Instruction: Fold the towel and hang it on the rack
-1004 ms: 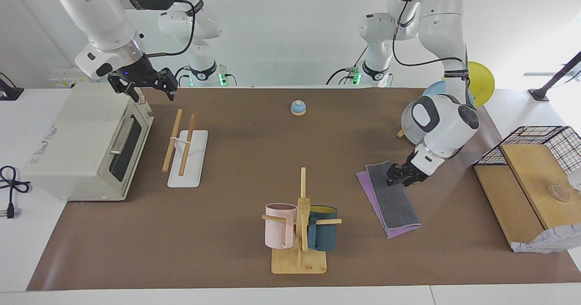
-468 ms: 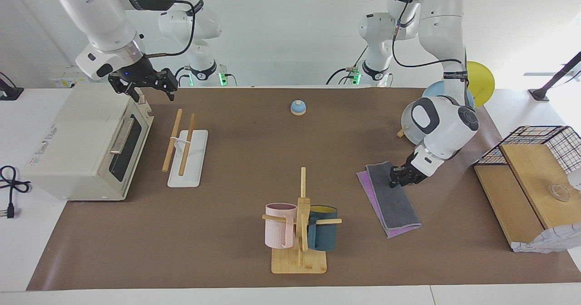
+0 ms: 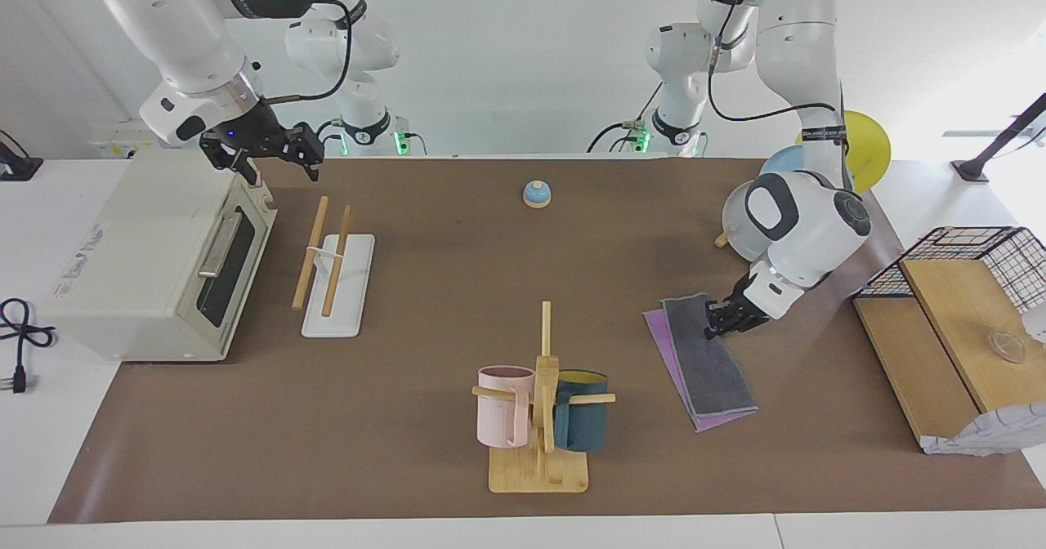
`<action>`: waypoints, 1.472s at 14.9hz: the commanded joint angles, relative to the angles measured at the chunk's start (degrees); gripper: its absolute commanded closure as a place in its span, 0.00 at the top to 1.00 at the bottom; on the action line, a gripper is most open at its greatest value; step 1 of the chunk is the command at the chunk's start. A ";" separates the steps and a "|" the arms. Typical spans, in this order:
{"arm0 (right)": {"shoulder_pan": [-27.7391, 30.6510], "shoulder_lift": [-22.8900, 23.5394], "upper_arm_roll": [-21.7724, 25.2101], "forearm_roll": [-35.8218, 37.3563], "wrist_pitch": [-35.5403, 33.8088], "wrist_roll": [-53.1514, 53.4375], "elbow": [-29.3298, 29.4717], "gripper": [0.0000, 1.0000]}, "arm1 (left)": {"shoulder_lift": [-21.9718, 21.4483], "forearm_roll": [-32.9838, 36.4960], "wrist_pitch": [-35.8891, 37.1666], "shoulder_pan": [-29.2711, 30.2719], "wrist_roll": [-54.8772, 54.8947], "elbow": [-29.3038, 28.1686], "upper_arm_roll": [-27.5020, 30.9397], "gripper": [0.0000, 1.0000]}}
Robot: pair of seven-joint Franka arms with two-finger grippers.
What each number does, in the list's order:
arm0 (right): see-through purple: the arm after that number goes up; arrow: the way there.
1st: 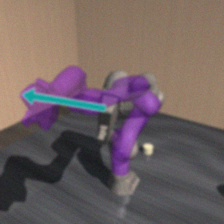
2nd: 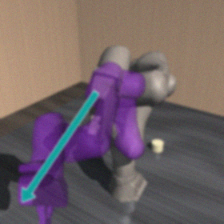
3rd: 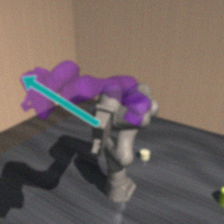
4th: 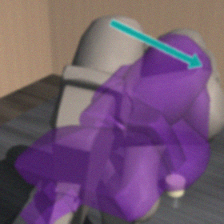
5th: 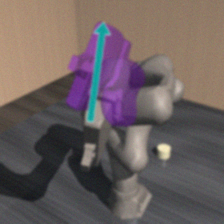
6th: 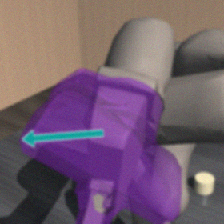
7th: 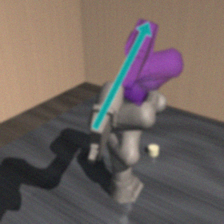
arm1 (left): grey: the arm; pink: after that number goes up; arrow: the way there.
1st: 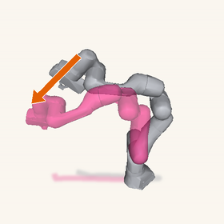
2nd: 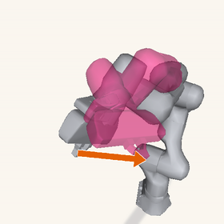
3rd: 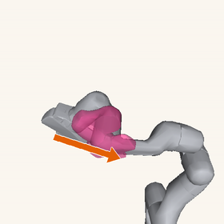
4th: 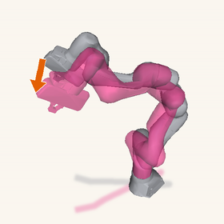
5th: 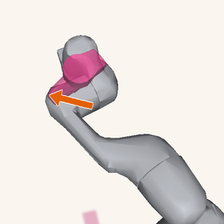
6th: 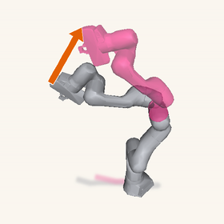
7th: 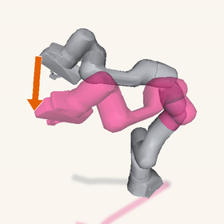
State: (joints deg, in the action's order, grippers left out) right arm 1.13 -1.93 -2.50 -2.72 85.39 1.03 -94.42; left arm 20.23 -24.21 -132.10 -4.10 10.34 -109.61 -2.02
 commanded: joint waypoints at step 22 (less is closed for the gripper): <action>-20.35 -6.95 -0.31 -43.24 44.48 77.07 -19.57 1.00 | -16.01 -5.82 17.49 -2.31 -116.23 14.87 -14.68 0.00</action>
State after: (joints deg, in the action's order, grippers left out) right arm -16.56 -8.45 -3.06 -44.05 125.76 74.31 -112.62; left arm 5.52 -26.07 -114.61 -6.57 -101.03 -93.67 -16.72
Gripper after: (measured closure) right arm 0.000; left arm 0.930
